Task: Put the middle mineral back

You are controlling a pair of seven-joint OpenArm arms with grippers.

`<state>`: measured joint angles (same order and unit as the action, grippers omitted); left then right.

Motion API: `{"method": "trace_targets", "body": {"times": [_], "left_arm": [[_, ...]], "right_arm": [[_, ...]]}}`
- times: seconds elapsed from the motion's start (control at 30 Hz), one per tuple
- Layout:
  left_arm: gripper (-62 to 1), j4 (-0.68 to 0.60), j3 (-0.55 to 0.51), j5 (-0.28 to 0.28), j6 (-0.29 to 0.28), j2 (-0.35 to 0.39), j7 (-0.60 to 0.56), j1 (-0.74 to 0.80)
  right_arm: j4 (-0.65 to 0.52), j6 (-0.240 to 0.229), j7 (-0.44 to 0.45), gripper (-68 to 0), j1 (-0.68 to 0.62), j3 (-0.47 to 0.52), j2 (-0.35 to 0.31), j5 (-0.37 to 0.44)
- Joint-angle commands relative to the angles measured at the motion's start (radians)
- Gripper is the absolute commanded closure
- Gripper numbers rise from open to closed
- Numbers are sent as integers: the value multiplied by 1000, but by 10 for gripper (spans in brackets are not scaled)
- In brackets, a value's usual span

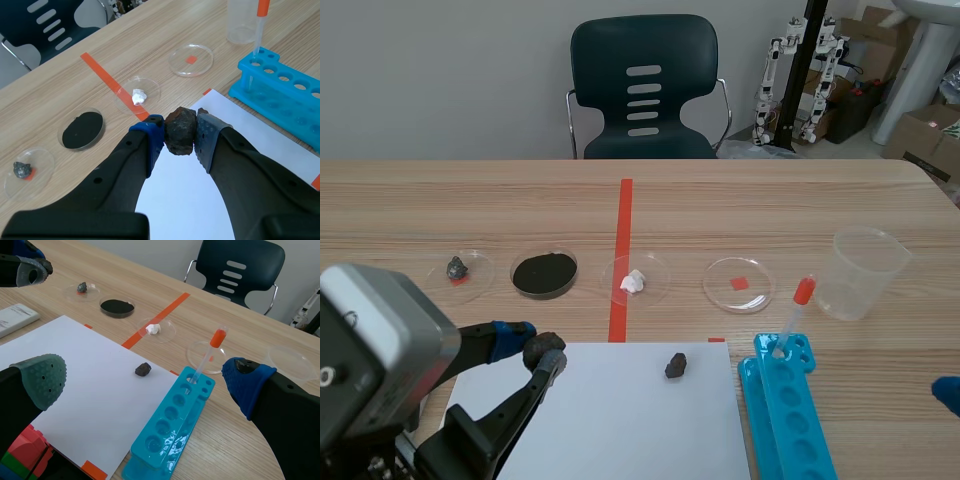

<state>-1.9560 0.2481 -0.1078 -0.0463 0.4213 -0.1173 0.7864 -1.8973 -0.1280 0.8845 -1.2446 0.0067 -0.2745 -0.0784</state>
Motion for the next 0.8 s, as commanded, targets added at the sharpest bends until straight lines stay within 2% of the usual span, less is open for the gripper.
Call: {"method": "trace_targets", "body": {"times": [0.0,0.77], "left_arm": [[-86,-8,-3,6,2,-2,-21,-3],[-86,-8,-3,6,2,-6,-4,-3]], "right_arm": [[-21,0,15,-679,-2,5,0,11],[-21,0,15,-679,-2,5,0,10]]}}
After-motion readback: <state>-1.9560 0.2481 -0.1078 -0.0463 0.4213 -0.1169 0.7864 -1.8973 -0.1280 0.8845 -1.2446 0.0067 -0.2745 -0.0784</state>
